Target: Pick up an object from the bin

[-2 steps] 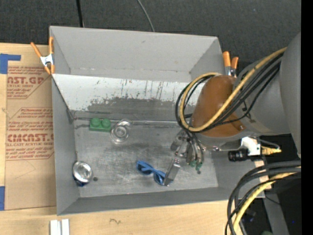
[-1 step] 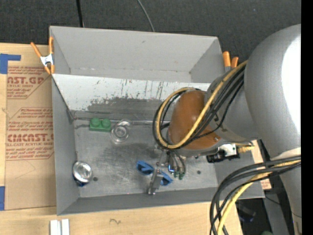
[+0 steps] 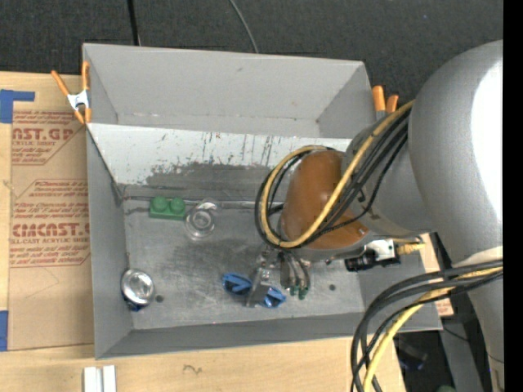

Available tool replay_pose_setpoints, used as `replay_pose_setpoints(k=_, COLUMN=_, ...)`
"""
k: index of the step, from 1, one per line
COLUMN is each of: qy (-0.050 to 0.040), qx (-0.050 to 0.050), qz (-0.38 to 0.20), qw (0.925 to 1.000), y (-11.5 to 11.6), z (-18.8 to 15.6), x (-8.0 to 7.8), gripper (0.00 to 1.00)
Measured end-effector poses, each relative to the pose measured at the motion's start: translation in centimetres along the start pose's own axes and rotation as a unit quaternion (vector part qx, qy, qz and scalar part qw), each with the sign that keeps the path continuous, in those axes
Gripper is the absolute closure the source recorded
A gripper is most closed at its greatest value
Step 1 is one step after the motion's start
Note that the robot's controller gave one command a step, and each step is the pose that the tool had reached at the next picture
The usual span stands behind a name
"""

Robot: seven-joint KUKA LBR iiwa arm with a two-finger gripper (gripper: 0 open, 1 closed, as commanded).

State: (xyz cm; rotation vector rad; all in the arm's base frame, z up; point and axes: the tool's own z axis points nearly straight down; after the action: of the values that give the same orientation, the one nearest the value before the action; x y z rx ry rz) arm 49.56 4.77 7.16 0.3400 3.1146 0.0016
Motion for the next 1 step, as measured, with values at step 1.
replay_pose_setpoints(k=1, qy=-0.0003, qx=0.000, qz=-0.017, qw=0.9999, y=-0.55, z=-15.21, x=-1.69, gripper=1.00)
